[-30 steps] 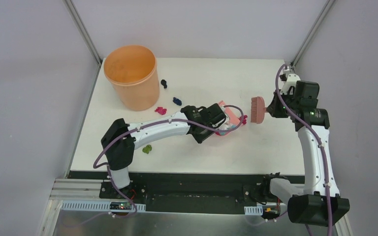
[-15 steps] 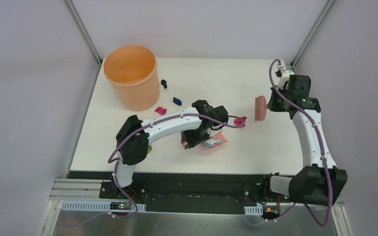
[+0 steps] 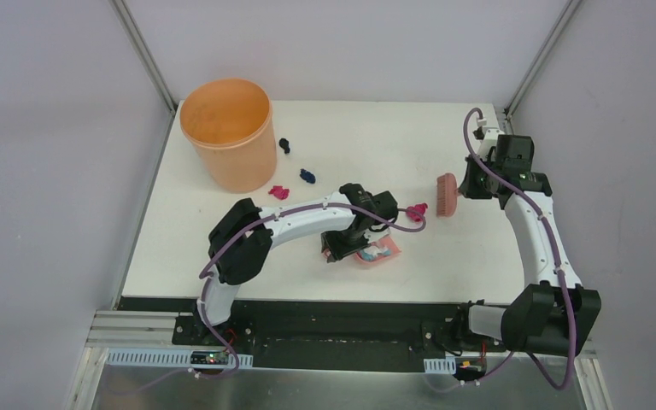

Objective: Sweep away the paper scraps from the table

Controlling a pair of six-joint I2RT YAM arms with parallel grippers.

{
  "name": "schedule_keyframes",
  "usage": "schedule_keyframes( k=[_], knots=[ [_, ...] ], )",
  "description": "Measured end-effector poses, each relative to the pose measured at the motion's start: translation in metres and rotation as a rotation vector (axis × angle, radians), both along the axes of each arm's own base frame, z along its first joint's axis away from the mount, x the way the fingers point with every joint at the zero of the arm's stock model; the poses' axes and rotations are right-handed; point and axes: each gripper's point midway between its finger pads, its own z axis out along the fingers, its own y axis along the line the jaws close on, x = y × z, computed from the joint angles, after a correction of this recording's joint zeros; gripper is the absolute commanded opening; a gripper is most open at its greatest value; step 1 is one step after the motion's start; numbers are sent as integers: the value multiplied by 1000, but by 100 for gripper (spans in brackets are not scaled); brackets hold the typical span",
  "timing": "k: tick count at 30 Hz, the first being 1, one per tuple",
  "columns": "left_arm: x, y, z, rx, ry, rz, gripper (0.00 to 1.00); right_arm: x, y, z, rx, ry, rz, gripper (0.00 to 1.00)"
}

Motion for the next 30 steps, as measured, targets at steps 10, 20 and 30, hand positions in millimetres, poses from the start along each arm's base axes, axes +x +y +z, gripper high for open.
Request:
schedule_keyframes(
  k=[10, 20, 30],
  knots=[
    [12, -20, -18, 5, 2, -14, 25, -2, 17, -7, 47, 18, 63, 0],
    [31, -49, -21, -29, -25, -41, 24, -29, 76, -5, 176, 64, 318, 0],
    [33, -39, -33, -40, -77, -41, 47, -45, 60, 33, 76, -74, 297, 0]
  ],
)
